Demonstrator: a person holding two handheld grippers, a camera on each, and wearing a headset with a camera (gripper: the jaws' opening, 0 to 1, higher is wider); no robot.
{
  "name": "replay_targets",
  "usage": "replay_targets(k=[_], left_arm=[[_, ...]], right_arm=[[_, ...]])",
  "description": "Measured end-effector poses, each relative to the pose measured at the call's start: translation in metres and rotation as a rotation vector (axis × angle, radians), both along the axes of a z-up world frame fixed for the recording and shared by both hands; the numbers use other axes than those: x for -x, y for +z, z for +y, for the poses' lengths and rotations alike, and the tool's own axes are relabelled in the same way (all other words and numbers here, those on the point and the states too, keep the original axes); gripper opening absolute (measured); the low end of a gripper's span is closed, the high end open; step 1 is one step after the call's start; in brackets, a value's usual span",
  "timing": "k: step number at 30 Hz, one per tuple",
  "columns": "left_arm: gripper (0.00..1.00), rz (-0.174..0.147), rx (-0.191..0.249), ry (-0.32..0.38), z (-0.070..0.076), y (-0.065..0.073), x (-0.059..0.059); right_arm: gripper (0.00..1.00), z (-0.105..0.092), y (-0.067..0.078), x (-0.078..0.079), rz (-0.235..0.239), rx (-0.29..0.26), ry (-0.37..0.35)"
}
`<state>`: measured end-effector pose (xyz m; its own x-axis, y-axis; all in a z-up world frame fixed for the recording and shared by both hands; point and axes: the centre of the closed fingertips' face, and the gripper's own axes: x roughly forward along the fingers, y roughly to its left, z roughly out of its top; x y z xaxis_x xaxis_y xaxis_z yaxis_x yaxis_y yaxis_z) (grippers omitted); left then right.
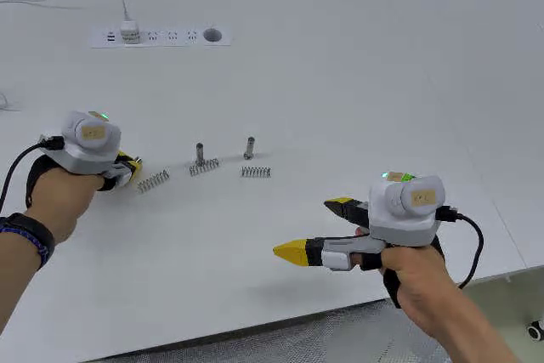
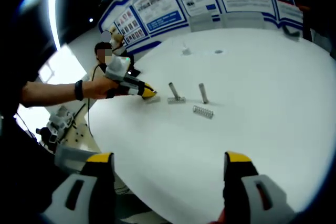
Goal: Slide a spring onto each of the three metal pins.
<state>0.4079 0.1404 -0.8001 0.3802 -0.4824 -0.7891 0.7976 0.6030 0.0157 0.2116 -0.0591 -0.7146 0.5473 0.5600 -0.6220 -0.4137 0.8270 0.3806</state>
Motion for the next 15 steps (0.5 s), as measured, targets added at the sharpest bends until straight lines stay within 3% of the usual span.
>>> replay_targets(k=[6,15], left_arm=[[0.10,-0.025,-0.086,-0.137,-0.0015,0.0010,0.0026],[0.09,0.005,-0.112,-0.138,-0.0008,0.0011,0.0017]], right_arm=[[0.87,0.0016,0.0002,-0.0015,0.000,-0.003,0.004],[0.87,0.0037,-0.0001,-0.0025,-0.001,-0.003,0.008]])
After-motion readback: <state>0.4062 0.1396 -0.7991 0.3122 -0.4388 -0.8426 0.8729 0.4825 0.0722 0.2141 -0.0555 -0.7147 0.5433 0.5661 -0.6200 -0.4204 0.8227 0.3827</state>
